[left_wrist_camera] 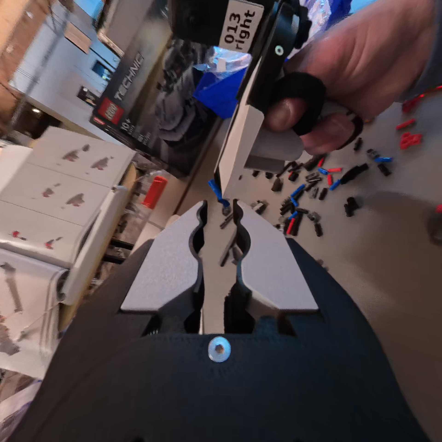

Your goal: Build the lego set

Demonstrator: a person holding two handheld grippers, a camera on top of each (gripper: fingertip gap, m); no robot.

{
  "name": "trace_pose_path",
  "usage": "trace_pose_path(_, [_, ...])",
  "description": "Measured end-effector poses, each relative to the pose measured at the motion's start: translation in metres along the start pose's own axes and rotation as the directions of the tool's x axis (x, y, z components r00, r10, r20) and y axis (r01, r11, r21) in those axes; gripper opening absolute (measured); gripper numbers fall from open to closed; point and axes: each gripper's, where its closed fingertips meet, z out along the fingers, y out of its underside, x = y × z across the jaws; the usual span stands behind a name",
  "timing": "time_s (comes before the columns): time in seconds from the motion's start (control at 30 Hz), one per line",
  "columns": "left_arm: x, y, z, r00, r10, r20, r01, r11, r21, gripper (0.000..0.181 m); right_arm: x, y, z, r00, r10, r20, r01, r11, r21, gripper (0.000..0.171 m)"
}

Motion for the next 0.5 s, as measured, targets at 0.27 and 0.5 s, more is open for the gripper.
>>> trace_pose_path(0.27, [-0.007,-0.008,-0.001,0.985,0.141,0.097,-0.138,0.990,-0.039,0.002,-0.004,-0.012,-0.005,0.999,0.041,0.028,-0.043,0.996,0.083,0.001])
trace_pose_path(0.5, [-0.008,-0.005,-0.003,0.950,0.302,0.073,-0.294,0.950,-0.104,0.001,-0.003,-0.011,-0.003,0.998,-0.049,-0.050,0.050,0.999,0.017,0.004])
